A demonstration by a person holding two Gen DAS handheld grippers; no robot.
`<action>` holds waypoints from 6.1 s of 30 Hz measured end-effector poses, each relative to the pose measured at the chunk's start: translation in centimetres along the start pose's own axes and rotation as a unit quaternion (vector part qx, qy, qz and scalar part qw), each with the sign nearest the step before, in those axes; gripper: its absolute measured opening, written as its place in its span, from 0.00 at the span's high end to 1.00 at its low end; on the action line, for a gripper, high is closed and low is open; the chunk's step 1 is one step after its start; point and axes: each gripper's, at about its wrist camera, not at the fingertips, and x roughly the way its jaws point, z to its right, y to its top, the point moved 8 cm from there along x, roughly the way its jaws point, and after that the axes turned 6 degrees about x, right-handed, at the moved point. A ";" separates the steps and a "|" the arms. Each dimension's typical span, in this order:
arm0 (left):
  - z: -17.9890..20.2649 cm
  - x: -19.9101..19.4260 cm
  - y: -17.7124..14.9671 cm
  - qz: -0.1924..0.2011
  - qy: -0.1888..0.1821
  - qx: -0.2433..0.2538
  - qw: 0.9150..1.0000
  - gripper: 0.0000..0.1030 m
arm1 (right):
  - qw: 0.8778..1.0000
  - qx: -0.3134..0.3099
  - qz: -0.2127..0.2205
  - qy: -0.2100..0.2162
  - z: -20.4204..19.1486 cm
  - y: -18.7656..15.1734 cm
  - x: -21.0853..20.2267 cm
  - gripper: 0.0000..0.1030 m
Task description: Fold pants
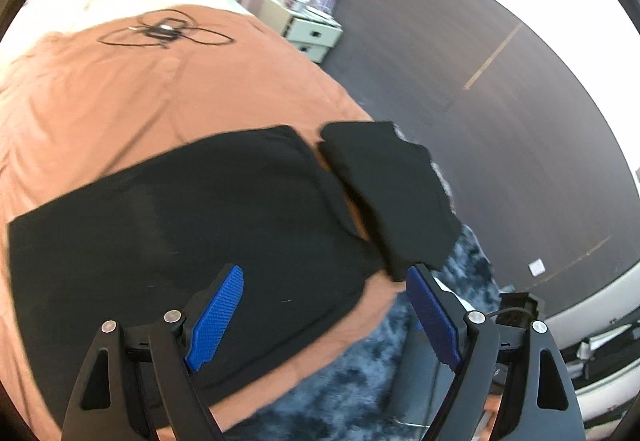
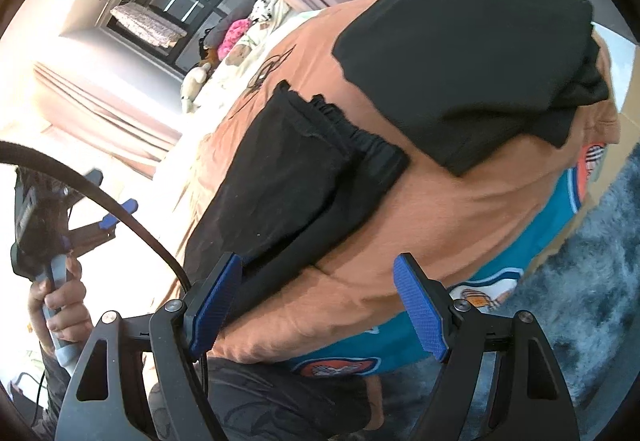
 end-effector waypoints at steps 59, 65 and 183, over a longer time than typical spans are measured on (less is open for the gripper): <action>-30.0 -1.8 -16.2 -0.017 -0.032 -0.301 0.953 0.63 | 0.993 -0.038 0.021 -0.109 -0.5 1.8 8.8 0.96; -29.8 -2.7 -16.2 -0.006 -0.032 -0.292 0.956 0.82 | 0.995 -0.022 0.009 -0.093 -2.5 0.4 6.9 0.86; -37.5 -25.4 -31.9 0.082 0.181 -0.453 0.869 0.49 | 0.928 -0.087 -0.285 0.224 -14.1 16.2 32.3 0.58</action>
